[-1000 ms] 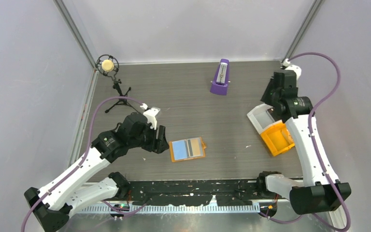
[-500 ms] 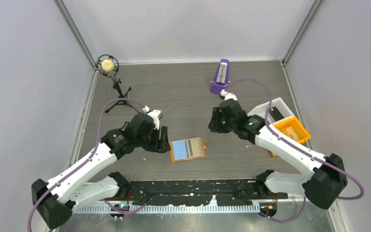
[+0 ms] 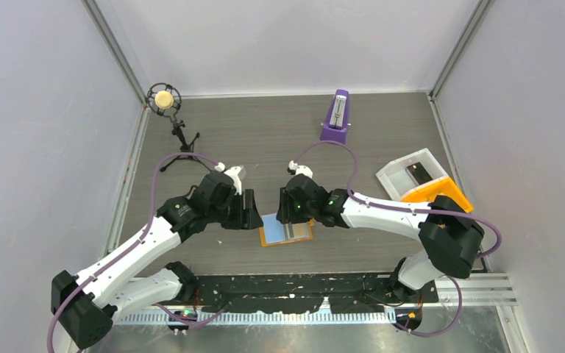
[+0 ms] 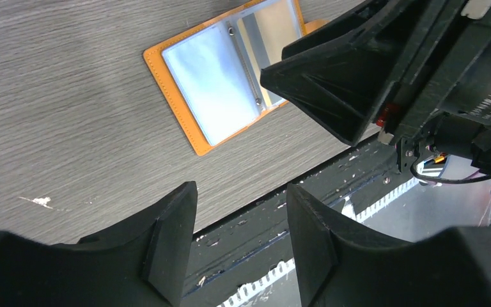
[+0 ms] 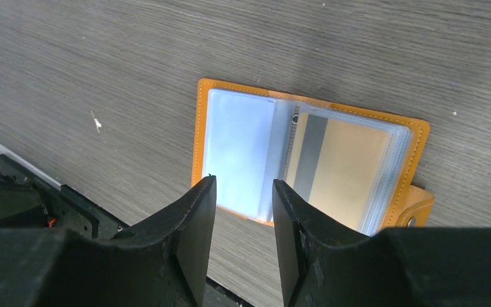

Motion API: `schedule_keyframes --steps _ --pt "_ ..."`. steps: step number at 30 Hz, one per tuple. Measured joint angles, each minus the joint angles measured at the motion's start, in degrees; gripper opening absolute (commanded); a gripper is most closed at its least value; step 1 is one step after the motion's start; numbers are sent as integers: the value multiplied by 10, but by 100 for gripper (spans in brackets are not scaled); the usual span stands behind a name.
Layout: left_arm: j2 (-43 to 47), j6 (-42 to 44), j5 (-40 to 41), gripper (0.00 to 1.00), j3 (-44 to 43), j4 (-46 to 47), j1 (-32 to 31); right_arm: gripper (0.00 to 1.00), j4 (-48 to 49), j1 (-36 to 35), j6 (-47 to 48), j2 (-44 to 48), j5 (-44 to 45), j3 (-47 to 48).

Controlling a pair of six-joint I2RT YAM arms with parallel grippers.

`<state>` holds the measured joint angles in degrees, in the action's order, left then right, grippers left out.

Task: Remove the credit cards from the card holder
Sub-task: Remove the credit card from the card holder.

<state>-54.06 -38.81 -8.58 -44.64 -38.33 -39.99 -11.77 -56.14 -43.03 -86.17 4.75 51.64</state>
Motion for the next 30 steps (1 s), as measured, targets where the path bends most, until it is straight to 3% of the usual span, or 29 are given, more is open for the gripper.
schedule_keyframes --steps 10,30 --pt "-5 -16 -1 55 16 33 0 47 -7 1 -3 -20 19 0" --pt "-134 -26 -26 53 43 171 0 48 -16 15 0 -7 41 -47"
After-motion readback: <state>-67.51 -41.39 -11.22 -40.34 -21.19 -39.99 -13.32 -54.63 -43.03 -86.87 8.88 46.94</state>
